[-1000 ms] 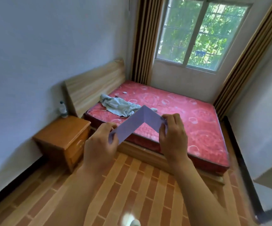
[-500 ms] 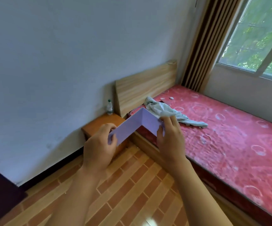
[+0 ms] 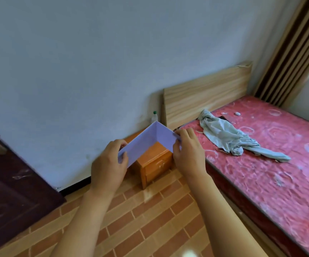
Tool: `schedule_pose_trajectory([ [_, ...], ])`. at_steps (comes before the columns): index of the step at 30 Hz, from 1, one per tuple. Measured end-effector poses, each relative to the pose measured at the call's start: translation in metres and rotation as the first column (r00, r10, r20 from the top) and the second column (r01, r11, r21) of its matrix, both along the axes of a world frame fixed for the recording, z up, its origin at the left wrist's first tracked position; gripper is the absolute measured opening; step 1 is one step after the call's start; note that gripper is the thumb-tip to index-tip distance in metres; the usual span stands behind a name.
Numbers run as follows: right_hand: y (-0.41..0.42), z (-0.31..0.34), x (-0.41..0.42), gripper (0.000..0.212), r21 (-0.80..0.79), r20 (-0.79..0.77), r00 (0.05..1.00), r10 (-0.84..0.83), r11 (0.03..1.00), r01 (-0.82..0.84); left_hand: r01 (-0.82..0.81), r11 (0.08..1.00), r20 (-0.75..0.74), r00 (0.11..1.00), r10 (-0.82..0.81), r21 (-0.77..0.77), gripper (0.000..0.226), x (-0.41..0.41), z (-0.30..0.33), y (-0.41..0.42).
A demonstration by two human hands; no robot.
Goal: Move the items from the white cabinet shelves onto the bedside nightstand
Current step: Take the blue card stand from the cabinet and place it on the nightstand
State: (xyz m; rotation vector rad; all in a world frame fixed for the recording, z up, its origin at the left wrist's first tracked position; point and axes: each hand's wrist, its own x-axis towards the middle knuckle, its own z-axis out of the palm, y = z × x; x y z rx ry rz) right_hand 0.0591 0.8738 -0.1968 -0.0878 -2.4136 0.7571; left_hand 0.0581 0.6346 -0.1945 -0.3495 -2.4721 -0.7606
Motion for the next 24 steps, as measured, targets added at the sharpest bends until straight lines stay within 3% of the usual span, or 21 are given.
schedule_pose_trajectory([
  [8, -0.040, -0.007, -0.086, 0.020, 0.026, 0.038, 0.997, 0.062, 0.998, -0.063, -0.106, 0.994, 0.037, 0.994, 0.104, 0.039, 0.023, -0.070, -0.017, -0.041],
  [24, -0.135, -0.003, -0.284, 0.015, 0.146, 0.072, 0.997, -0.039, 0.989, 0.029, -0.033, 0.996, 0.043, 0.999, 0.030, 0.087, 0.021, -0.283, -0.018, -0.139],
])
